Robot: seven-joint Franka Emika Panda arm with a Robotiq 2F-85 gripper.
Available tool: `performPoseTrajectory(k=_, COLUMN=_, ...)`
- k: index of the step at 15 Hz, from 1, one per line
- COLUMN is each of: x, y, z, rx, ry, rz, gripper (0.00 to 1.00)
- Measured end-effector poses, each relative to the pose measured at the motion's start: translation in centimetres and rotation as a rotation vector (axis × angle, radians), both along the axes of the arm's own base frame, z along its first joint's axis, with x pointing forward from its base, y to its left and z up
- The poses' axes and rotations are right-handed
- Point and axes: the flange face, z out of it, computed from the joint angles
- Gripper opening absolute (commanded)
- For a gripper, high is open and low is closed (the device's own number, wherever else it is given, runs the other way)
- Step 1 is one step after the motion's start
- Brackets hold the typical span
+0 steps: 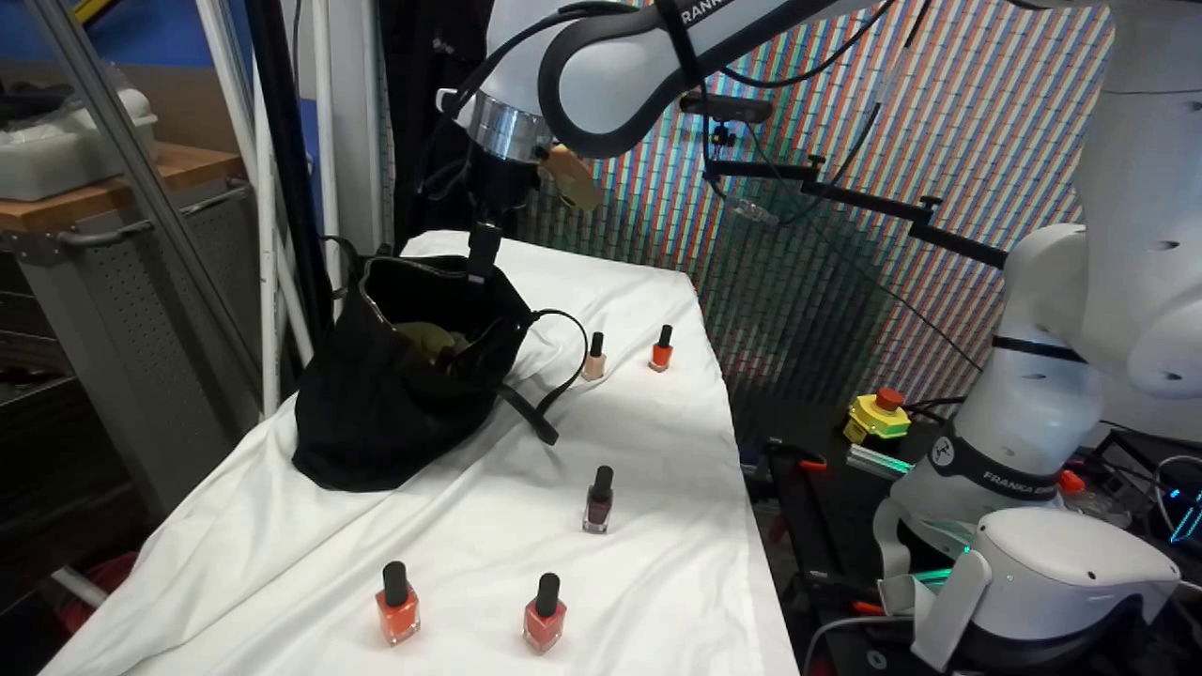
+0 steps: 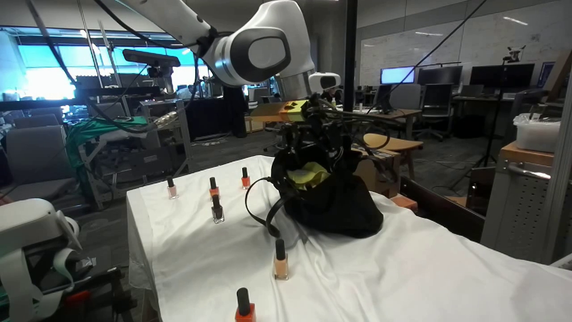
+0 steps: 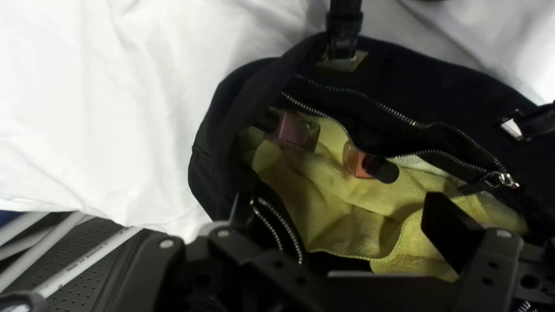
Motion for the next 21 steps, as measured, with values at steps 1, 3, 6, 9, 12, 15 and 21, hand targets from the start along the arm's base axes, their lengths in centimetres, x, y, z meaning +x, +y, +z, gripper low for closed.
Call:
performPoseTrajectory(k=1, x=-0.7, y=-0.5, z=0.2, rx=-0.001, ry=0.021, rz=-0.010, gripper=1.00)
performPoseTrajectory(k=3, x=-2.5, y=-1.8, z=0.5, rx=-0.002, ry=0.066, rz=-0.033, gripper=1.00)
performPoseTrajectory(k=6, x=-5.7, y=-3.5, z=1.0, rx=-0.001, ry=0.118, rz=-0.064, gripper=1.00)
performPoseTrajectory(k=9, x=-8.9, y=-4.2, z=1.2, rx=0.002, ry=0.166, rz=-0.088, gripper=1.00)
performPoseTrajectory(k=12, x=-11.3, y=-4.5, z=0.6, rx=0.004, ry=0.213, rz=-0.114, gripper=1.00)
performPoseTrajectory(k=15, x=-12.5, y=-4.7, z=-0.7, rx=0.008, ry=0.251, rz=-0.141, gripper=1.00)
performPoseTrajectory(k=21, x=-12.8, y=-6.0, z=-3.5, rx=0.011, ry=0.283, rz=-0.225, gripper=1.00)
